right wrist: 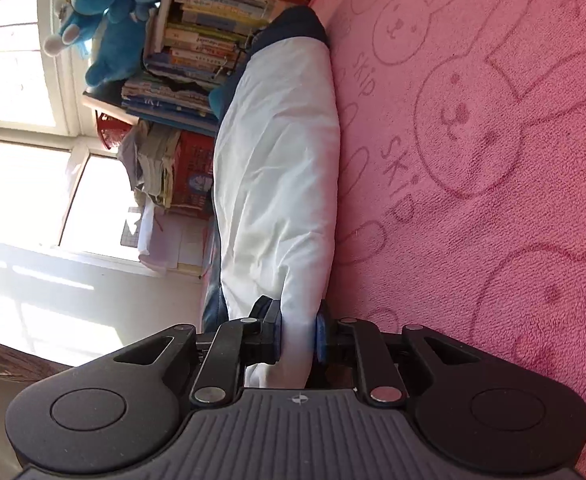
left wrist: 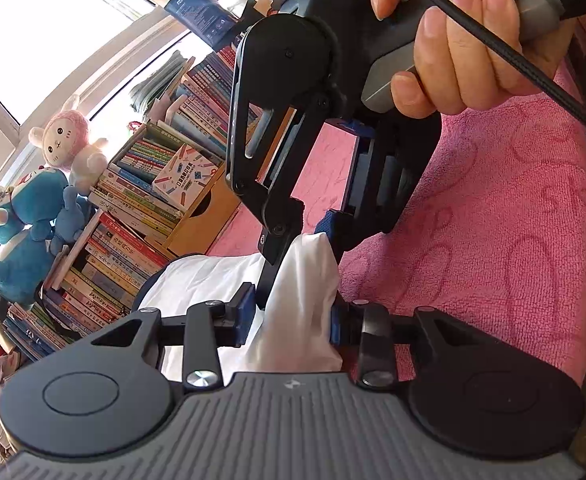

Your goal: Fold clothes

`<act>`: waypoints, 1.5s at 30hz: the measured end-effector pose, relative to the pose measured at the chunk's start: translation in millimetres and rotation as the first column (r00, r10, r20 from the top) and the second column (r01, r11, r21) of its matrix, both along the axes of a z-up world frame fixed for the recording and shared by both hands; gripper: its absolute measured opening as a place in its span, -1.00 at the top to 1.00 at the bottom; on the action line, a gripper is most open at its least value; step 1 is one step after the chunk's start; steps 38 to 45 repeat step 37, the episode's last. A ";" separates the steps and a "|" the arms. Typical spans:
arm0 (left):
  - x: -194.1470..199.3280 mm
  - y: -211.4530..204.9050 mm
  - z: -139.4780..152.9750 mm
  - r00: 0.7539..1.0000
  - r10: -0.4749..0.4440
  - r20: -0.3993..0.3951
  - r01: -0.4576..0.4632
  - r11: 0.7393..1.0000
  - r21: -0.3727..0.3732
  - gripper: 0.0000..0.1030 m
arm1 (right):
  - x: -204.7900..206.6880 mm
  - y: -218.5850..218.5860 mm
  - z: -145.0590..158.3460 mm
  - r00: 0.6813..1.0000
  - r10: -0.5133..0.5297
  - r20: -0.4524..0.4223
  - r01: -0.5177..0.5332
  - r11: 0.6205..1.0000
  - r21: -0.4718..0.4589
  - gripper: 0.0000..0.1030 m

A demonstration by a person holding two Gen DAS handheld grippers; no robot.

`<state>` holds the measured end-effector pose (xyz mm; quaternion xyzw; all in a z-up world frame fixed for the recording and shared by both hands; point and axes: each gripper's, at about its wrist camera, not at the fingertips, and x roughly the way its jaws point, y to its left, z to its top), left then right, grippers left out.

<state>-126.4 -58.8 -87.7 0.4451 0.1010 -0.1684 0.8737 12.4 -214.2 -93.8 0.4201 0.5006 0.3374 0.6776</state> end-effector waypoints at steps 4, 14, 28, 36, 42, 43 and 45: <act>4.6 2.7 3.7 0.999 0.021 -0.024 -0.021 0.999 -0.028 0.22 | -2.9 -10.7 2.2 0.998 -0.043 0.045 0.041 0.999 0.030 0.19; 7.9 3.7 4.1 0.994 0.002 -0.105 -0.006 0.999 -0.040 0.61 | 26.2 -4.0 22.3 0.984 -0.082 0.161 0.088 0.996 -0.029 -0.49; 6.6 0.0 -0.9 0.994 -0.009 -0.113 0.008 1.000 -0.009 0.80 | 138.8 50.8 34.4 0.963 -0.073 0.259 0.154 0.938 -0.309 0.35; 8.1 0.3 -0.9 0.994 -0.007 -0.109 0.006 1.000 -0.009 0.81 | 226.9 100.6 41.9 0.942 -0.030 0.334 0.200 0.851 -0.486 0.47; 8.3 0.3 -0.8 0.994 -0.007 -0.109 0.006 1.000 -0.009 0.81 | 235.4 107.2 41.5 0.933 -0.024 0.359 0.218 0.831 -0.512 0.67; 8.3 0.3 -0.8 0.994 -0.007 -0.109 0.006 1.000 -0.009 0.81 | 235.4 107.2 41.5 0.933 -0.024 0.359 0.218 0.831 -0.512 0.67; 8.3 0.3 -0.8 0.994 -0.007 -0.109 0.006 1.000 -0.009 0.81 | 235.4 107.2 41.5 0.933 -0.024 0.359 0.218 0.831 -0.512 0.67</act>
